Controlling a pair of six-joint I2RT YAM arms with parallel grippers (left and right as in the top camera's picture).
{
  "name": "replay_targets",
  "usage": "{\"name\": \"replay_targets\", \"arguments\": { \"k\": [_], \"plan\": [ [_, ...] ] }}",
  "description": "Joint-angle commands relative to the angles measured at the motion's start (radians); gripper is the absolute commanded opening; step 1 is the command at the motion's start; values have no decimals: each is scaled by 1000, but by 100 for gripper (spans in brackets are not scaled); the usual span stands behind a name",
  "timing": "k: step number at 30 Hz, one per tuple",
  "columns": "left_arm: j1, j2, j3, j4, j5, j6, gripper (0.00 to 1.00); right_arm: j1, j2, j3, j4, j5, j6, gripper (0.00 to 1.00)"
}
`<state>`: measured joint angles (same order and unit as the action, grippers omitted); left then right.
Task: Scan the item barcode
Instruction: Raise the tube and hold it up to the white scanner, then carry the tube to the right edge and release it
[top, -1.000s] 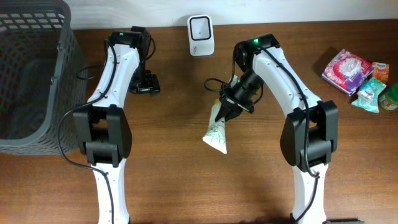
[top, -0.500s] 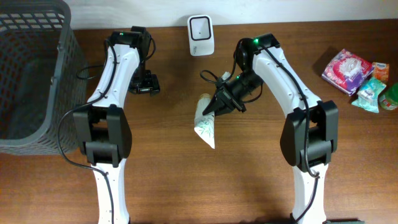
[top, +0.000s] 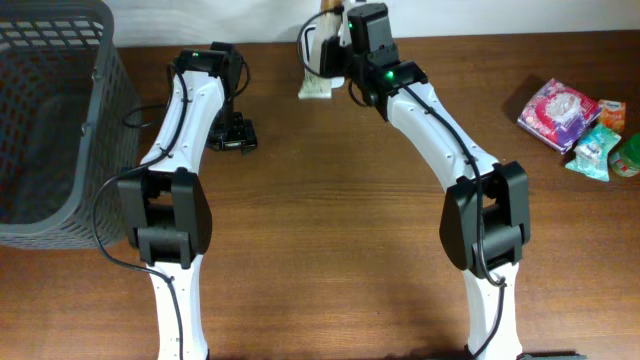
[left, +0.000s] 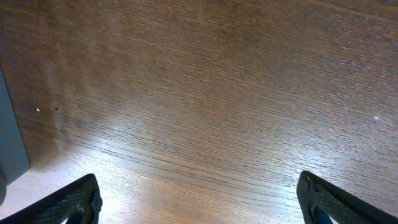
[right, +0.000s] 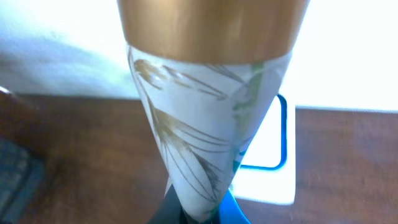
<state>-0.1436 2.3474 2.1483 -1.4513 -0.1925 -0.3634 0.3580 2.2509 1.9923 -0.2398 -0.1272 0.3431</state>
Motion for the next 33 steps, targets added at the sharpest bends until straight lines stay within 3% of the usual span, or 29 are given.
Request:
{"name": "replay_targets", "arguments": {
  "k": [1,6,8,12,17,19,20,22,25,28,33],
  "plan": [
    [3,-6,-5,0,-14,-3,99,0,19,21,76,12,111,4],
    [3,-6,-5,-1,-14,-3,99,-26,45,22,192,28,377,4],
    [3,-6,-5,-1,-14,-3,99,-38,51,22,169,49,570,4],
    [3,-6,-5,-1,-14,-3,99,-37,80,22,160,-13,734,4],
    [3,-6,-5,0,-14,-3,99,-37,97,22,65,-23,686,4],
    [3,-6,-5,-1,-14,-3,99,-40,92,23,54,-23,583,4],
    [3,-6,-5,-1,-14,-3,99,-53,74,23,5,-16,446,4],
    [3,-6,-5,-1,-14,-3,99,-82,25,24,-91,17,319,4],
    [3,-6,-5,-1,-14,-3,99,-188,-116,39,-257,97,262,4],
    [3,-6,-5,0,-14,-3,99,-395,-254,39,-487,99,262,4],
    [3,-6,-5,-1,-14,-3,99,-700,-279,39,-820,253,263,4]
  ]
}}
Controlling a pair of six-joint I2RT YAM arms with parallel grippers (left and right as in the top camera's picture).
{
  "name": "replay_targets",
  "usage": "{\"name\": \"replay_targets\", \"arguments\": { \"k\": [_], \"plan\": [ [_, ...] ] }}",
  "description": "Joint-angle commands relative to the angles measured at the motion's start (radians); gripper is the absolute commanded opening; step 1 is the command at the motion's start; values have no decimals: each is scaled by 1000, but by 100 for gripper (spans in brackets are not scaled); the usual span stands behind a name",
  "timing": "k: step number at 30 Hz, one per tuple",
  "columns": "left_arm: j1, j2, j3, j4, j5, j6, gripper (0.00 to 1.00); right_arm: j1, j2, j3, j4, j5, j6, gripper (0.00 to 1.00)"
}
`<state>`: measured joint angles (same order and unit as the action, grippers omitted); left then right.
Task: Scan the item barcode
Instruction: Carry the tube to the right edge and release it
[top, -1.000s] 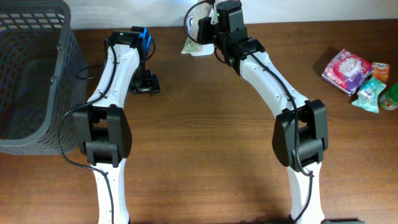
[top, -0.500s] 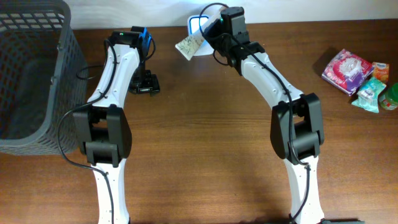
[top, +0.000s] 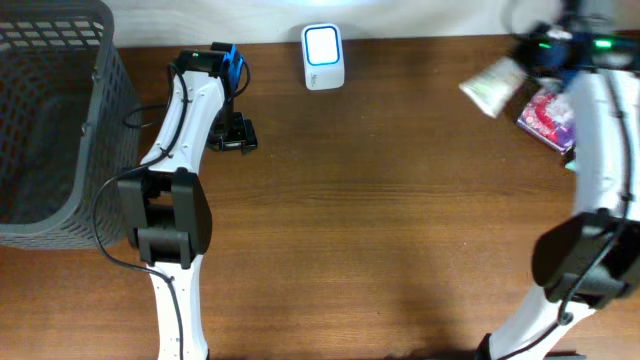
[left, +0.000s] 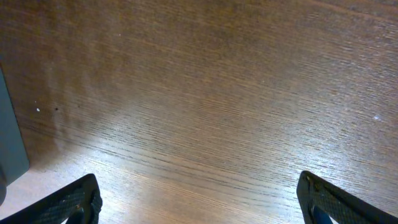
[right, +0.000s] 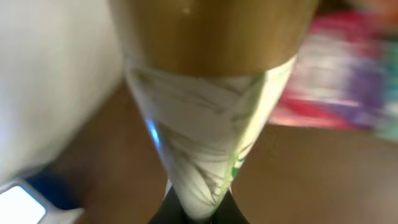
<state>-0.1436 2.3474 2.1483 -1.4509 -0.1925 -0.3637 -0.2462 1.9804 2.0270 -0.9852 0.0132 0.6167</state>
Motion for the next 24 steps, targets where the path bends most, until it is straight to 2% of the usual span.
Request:
{"name": "replay_targets", "arguments": {
  "k": [1,6,9,19,23,24],
  "plan": [
    [3,-6,-5,-1,-14,-3,99,-148,-9,4,-112,147,-11,4],
    [3,-6,-5,-1,-14,-3,99,-422,-3,2,-165,168,-10,4],
    [3,-6,-5,-1,-14,-3,99,-512,27,-21,-159,167,-8,4],
    [3,-6,-5,-1,-14,-3,99,-533,203,-48,-92,141,5,4],
    [3,-6,-5,-1,-14,-3,99,-532,205,-48,-85,140,4,29],
    [3,-6,-5,-1,-14,-3,99,-532,205,-48,-85,129,3,40]
  ]
}}
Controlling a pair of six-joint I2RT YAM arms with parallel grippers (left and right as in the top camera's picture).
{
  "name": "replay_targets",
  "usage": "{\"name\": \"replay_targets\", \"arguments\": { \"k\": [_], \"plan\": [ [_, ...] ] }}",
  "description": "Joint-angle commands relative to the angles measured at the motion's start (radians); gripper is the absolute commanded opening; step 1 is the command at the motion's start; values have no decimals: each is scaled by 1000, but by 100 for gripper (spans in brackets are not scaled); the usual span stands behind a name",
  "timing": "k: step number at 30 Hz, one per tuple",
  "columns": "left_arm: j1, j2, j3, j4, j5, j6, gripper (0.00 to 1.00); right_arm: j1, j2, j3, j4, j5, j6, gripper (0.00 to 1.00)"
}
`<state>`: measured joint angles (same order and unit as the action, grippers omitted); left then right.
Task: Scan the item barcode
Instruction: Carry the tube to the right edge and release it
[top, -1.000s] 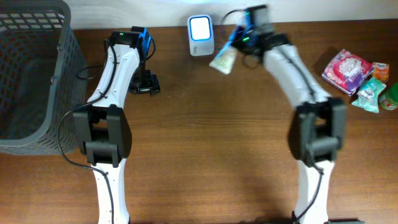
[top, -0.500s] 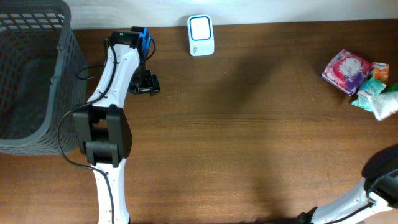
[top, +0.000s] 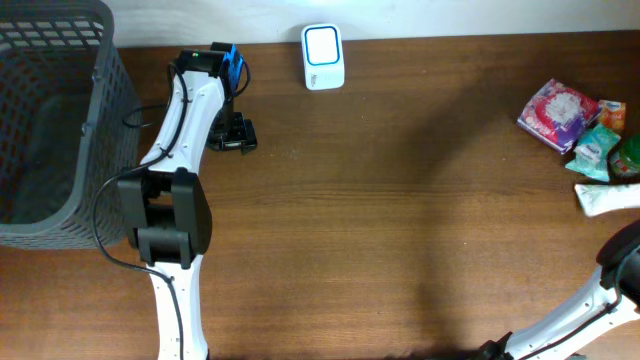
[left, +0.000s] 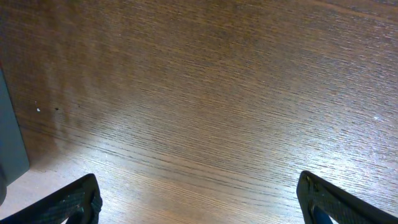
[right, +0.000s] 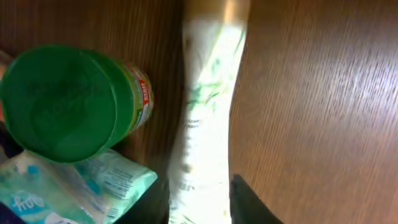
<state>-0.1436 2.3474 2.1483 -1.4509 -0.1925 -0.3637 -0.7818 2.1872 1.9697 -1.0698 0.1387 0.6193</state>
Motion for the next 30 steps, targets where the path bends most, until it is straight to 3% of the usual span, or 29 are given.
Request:
{"name": "replay_targets", "arguments": {
  "k": [1,3,5,7,12,13,14,19,23,27,30],
  "plan": [
    [3,-6,-5,-1,-14,-3,99,3,-2,10,-2,-17,-11,40],
    [3,-6,-5,-1,-14,-3,99,3,-11,10,-19,-104,-42,40],
    [3,-6,-5,-1,-14,-3,99,3,-52,11,-46,-181,-35,57],
    [3,-6,-5,-1,-14,-3,99,4,-143,11,-97,-253,14,65],
    [3,-6,-5,-1,-14,-3,99,61,-445,11,-293,-312,-2,65],
    [3,-6,-5,-1,-14,-3,99,108,-515,11,-332,-304,-40,76],
    [3,-6,-5,-1,-14,-3,99,160,-573,10,-367,-258,-48,99],
    [3,-6,-5,-1,-14,-3,99,441,-838,-51,-454,-133,-92,99],
    [3,-6,-5,-1,-14,-3,99,658,-1022,-313,-389,-103,-92,99],
    [3,-6,-5,-1,-14,-3,99,713,-1126,-504,-416,-100,-92,99],
    [3,-6,-5,-1,-14,-3,99,713,-1098,-534,-418,-100,-92,99]
  ]
}}
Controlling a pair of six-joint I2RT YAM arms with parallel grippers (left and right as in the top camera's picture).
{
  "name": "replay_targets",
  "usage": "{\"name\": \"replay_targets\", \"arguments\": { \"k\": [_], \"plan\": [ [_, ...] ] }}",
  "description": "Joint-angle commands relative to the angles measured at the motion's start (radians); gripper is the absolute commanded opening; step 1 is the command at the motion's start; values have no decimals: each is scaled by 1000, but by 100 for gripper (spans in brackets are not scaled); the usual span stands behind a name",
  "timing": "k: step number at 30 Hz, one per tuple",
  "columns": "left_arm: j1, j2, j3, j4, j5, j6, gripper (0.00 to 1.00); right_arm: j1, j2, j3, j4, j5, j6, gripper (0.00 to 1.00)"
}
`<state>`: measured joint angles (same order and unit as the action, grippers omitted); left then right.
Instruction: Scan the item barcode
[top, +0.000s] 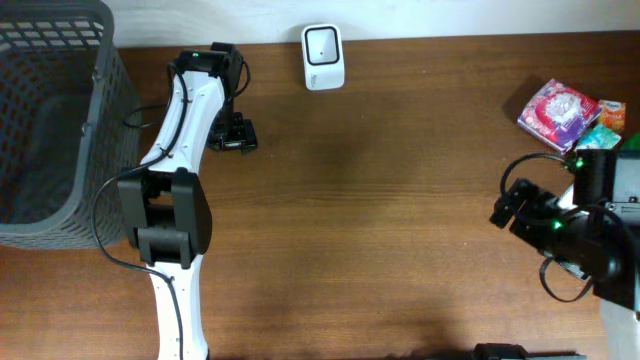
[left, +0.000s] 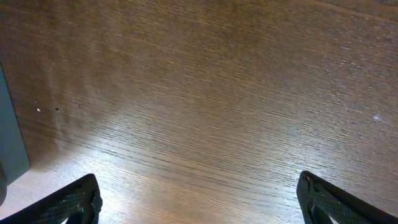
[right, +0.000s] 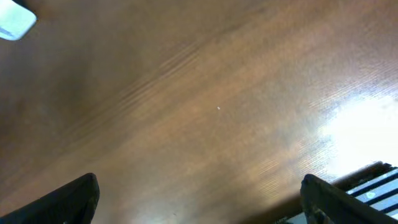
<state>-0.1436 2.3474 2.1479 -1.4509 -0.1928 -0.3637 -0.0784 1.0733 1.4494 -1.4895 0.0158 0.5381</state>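
The white scanner (top: 323, 43) stands at the table's far edge, its screen dark; the right wrist view catches a corner of the scanner (right: 13, 22). The white tube with the gold cap shows in no view. My right gripper (right: 211, 200) is open over bare wood at the front right, its arm (top: 585, 235) folded there. Open as well, my left gripper (left: 199, 200) has only wood between its fingers and sits at the far left (top: 232, 132).
A grey mesh basket (top: 50, 120) fills the far left. A pink packet (top: 557, 112), a teal packet (top: 600, 137) and an orange item (top: 612, 112) lie at the right edge, just beyond the right arm.
The right gripper was over the tube lying beside a green can at the right edge. Now it is open over bare table at the front right. The scanner's screen has gone from lit to dark.
The right gripper held the gold-capped tube up at the scanner. Then it had the tube over at the right by the packets. Then the tube lay on the table beside the green can. Now the gripper is open and away from it. The left arm never moved.
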Motion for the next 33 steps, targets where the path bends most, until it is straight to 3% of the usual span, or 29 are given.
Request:
{"name": "replay_targets", "arguments": {
  "k": [1,11,15,17,19,21,23,28,33],
  "plan": [
    [3,-6,-5,-1,-13,-3,99,10,40,-14,1,23,-10,99],
    [3,-6,-5,-1,-13,-3,99,10,353,-16,2,28,-11,99],
    [3,-6,-5,-1,-13,-3,99,13,325,-26,101,27,-31,99],
    [0,-6,-5,-1,-13,-3,99,19,268,-81,264,-40,-153,99],
    [-7,-6,-5,-1,-13,-3,99,40,122,-269,545,-143,-298,98],
    [-6,-6,-5,-1,-13,-3,99,40,-39,-484,737,-159,-307,99],
    [-7,-6,-5,-1,-13,-3,99,38,-203,-652,831,-158,-307,99],
    [-7,-6,-5,-1,-13,-3,99,38,-621,-874,867,-94,-307,98],
    [-7,-6,-5,-1,-13,-3,99,39,-780,-1016,1038,-160,-412,99]
  ]
}}
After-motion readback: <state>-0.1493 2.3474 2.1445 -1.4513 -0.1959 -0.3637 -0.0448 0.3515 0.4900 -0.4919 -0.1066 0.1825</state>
